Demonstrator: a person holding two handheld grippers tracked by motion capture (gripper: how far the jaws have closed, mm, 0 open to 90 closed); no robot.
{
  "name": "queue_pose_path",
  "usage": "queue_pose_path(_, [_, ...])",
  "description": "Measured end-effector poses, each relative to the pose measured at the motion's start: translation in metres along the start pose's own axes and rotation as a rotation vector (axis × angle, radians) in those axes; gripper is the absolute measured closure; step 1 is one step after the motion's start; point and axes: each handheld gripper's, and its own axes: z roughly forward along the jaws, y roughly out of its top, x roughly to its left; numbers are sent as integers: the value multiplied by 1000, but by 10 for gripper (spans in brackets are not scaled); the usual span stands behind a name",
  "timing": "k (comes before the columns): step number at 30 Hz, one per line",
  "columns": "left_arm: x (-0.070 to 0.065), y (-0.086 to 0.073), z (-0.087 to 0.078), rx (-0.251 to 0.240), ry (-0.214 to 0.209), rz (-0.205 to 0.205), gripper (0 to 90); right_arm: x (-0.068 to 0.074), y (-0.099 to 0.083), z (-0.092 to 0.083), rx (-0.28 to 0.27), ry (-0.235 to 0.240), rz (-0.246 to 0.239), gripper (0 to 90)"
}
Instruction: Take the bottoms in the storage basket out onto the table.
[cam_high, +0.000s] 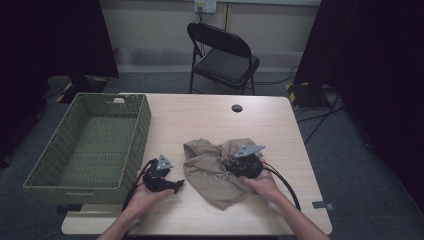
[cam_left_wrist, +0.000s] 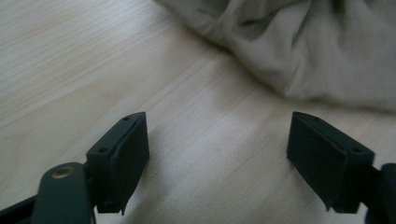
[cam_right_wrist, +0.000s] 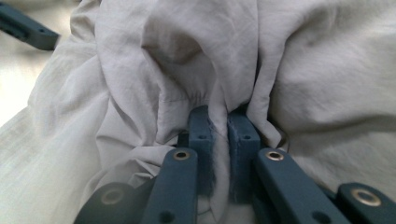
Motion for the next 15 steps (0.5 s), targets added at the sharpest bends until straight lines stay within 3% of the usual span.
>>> queue_pose_path(2, [0,1,-2,3,-21,-7,254,5,4,1,-6,11,-8,771])
queue_pose_path(4, [-1,1,-3,7,-33,-4,277,7,7,-2,-10,18,-5,667])
queue_pose_path(10, [1,5,-5,-41,-59,-33,280,13,14,-33,-48,13,29,366])
queue_pose_path(12, [1,6,-6,-60,-75,-47,280,17,14,-41,-52,7,30,329])
queue_pose_path(15, [-1,8,-8,-74,-66,-36,281,21,12,-53,-78,-7,26,300])
